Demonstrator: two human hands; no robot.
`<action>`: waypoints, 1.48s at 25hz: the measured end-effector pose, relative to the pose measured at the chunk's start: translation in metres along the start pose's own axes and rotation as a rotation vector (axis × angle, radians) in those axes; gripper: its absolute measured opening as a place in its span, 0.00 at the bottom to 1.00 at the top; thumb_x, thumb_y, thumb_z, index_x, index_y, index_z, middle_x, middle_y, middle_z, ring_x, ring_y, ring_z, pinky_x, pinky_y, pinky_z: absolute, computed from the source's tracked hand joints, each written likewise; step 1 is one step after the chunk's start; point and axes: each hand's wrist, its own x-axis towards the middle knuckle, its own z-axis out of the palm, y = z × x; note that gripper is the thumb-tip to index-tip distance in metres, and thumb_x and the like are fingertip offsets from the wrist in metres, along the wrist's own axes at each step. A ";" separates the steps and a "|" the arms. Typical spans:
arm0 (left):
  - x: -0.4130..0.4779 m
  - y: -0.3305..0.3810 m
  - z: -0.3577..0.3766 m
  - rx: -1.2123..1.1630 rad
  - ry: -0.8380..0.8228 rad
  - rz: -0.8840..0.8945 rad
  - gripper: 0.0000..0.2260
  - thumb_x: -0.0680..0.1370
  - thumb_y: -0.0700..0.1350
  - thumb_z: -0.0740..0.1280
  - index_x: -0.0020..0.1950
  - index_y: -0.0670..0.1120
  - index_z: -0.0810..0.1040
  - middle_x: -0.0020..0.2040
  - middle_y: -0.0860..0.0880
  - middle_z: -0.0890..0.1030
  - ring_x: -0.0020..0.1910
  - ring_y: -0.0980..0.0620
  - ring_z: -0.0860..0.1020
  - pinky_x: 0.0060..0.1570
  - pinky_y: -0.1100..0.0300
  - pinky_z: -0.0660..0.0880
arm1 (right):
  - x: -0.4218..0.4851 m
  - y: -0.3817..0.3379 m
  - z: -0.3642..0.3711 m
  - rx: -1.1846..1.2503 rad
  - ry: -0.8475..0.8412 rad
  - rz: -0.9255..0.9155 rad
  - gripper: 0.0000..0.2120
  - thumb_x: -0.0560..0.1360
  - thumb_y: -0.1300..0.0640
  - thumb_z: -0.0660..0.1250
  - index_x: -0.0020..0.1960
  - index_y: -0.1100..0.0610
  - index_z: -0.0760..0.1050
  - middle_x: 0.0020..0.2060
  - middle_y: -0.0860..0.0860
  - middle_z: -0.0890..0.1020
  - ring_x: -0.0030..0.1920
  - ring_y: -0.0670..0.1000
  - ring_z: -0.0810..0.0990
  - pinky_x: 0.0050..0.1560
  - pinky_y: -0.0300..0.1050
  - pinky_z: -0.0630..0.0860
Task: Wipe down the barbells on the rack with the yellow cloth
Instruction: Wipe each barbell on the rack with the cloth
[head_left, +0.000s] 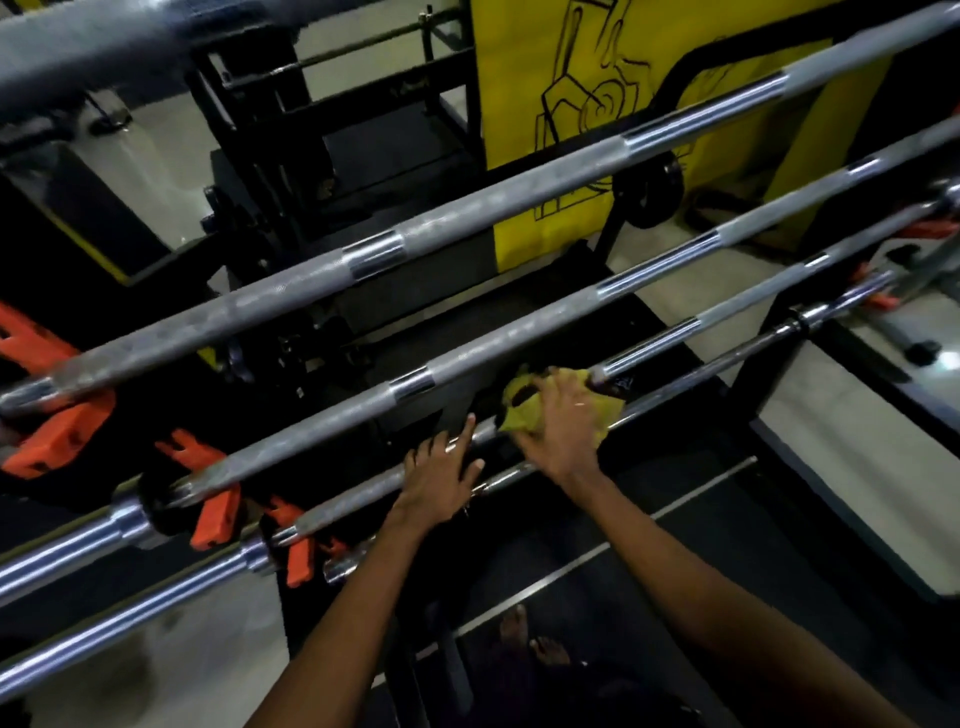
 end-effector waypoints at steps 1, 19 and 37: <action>0.004 0.005 0.000 0.012 0.000 0.011 0.34 0.74 0.67 0.41 0.79 0.59 0.44 0.75 0.43 0.64 0.70 0.38 0.65 0.68 0.44 0.61 | -0.004 -0.002 0.003 -0.056 -0.074 -0.124 0.37 0.66 0.43 0.72 0.71 0.54 0.69 0.72 0.58 0.70 0.73 0.62 0.67 0.71 0.58 0.66; 0.076 0.039 0.003 -0.094 0.085 0.508 0.27 0.82 0.55 0.55 0.80 0.55 0.51 0.63 0.44 0.74 0.55 0.41 0.77 0.47 0.48 0.76 | 0.047 0.070 -0.018 0.363 0.281 0.768 0.33 0.76 0.43 0.67 0.77 0.50 0.62 0.77 0.57 0.62 0.75 0.60 0.64 0.71 0.59 0.67; 0.123 0.121 -0.003 -0.119 -0.054 0.411 0.31 0.80 0.55 0.58 0.80 0.52 0.48 0.71 0.40 0.69 0.65 0.38 0.72 0.58 0.45 0.72 | 0.075 0.139 -0.037 0.277 0.081 0.601 0.34 0.76 0.50 0.68 0.78 0.53 0.59 0.80 0.57 0.52 0.79 0.63 0.52 0.76 0.63 0.58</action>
